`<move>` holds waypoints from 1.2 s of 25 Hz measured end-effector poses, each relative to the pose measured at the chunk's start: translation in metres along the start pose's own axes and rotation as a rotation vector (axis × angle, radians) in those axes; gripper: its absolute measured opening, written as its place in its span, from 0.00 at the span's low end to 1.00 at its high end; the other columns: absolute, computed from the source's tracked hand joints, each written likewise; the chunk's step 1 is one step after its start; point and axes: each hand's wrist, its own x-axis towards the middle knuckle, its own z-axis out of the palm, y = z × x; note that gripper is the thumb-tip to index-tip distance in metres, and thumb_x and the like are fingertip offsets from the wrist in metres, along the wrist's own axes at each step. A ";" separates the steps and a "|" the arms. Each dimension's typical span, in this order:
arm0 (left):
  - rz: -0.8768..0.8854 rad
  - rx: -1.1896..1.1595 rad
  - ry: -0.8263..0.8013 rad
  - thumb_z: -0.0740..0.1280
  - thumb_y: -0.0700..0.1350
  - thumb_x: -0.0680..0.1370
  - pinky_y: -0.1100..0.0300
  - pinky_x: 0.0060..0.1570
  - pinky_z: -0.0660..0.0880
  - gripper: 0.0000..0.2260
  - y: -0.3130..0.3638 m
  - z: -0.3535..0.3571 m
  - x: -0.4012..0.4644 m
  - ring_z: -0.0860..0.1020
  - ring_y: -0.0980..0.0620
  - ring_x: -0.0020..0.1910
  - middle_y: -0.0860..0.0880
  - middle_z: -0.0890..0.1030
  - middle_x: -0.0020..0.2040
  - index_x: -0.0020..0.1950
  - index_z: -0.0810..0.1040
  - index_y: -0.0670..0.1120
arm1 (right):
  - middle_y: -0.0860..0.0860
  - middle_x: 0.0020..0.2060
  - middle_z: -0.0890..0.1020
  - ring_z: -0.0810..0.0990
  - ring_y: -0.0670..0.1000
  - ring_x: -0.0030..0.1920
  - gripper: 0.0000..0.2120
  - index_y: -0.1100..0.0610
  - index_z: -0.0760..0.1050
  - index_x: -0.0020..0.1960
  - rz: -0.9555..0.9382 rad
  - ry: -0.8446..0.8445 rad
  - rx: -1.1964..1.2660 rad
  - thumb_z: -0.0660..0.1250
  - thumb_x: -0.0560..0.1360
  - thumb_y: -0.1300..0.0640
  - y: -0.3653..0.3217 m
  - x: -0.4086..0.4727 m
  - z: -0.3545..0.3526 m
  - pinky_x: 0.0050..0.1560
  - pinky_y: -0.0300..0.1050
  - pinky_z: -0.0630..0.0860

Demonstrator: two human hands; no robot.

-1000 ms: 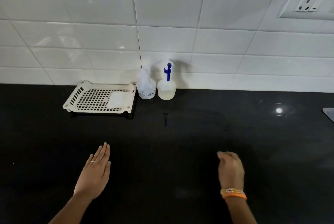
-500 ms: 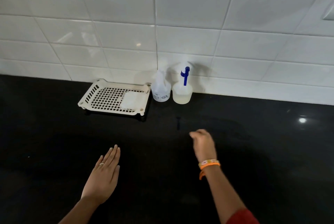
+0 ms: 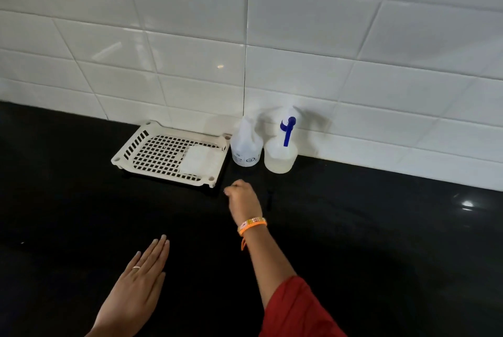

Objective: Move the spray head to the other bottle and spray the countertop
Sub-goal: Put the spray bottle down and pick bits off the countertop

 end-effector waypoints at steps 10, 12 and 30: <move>-0.028 0.077 0.096 0.36 0.58 0.76 0.69 0.70 0.32 0.29 0.007 0.011 -0.007 0.38 0.64 0.74 0.54 0.42 0.77 0.75 0.43 0.50 | 0.68 0.53 0.77 0.77 0.68 0.53 0.12 0.70 0.79 0.53 0.700 0.456 -0.058 0.60 0.74 0.72 0.151 -0.104 -0.109 0.57 0.54 0.72; -0.029 0.072 0.097 0.36 0.59 0.75 0.69 0.71 0.33 0.29 0.006 0.011 -0.005 0.40 0.62 0.75 0.55 0.43 0.77 0.75 0.43 0.50 | 0.64 0.54 0.78 0.77 0.65 0.53 0.13 0.66 0.80 0.54 0.528 0.354 -0.032 0.62 0.71 0.71 0.117 -0.089 -0.071 0.55 0.50 0.73; -0.021 0.076 0.087 0.35 0.58 0.74 0.60 0.73 0.41 0.31 0.007 0.011 -0.006 0.42 0.59 0.75 0.55 0.44 0.76 0.75 0.42 0.49 | 0.59 0.48 0.80 0.78 0.59 0.48 0.13 0.63 0.81 0.50 0.017 -0.022 -0.008 0.62 0.70 0.70 -0.037 -0.121 0.019 0.47 0.49 0.78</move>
